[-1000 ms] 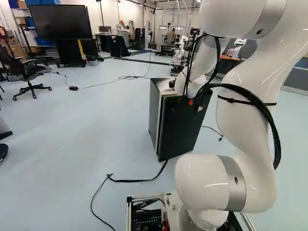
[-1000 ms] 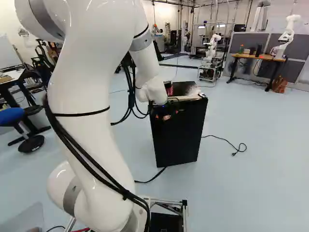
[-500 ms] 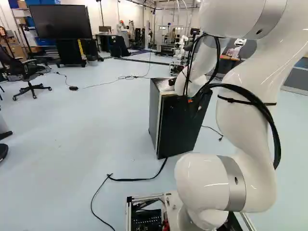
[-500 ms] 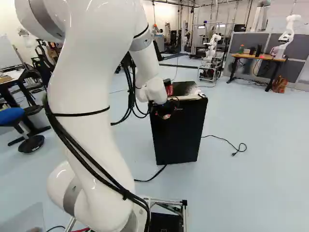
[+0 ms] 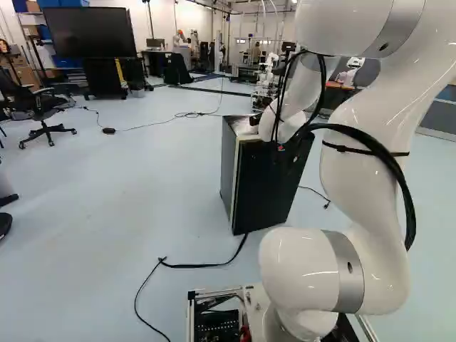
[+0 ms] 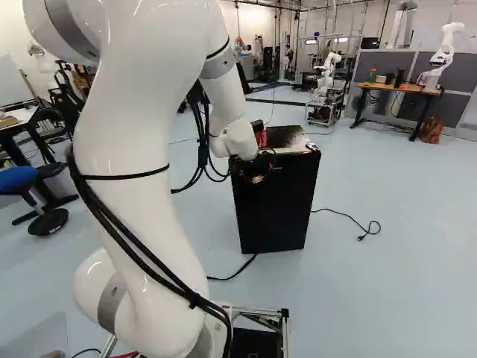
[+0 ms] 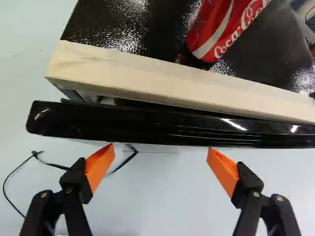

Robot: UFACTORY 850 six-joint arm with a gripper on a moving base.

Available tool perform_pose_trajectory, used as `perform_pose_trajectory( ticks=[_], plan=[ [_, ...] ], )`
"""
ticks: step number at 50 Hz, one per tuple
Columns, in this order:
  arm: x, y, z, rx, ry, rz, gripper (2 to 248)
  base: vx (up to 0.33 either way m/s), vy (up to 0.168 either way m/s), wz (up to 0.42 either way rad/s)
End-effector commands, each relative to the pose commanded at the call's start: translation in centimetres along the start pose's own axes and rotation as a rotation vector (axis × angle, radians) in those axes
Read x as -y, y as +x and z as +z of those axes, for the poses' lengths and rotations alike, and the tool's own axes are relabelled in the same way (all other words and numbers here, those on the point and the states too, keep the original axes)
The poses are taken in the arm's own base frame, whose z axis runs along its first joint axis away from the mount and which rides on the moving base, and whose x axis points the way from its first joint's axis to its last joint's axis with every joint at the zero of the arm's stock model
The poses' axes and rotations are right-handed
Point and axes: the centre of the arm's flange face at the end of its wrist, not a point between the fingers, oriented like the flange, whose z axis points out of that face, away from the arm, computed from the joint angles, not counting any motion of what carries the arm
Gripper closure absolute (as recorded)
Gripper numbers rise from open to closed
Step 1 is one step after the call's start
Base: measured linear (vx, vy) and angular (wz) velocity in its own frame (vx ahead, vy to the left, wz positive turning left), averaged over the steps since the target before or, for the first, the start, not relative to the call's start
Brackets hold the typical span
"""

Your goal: Grab a drink from the fridge

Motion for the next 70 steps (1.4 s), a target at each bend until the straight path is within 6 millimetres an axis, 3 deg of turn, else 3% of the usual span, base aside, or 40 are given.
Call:
perform_pose_trajectory(
  ticks=[70],
  plan=[
    [-0.03, 0.43, 0.17, -0.028, 0.0, -0.001, 3, 0.0, 0.0, 0.0]
  ],
)
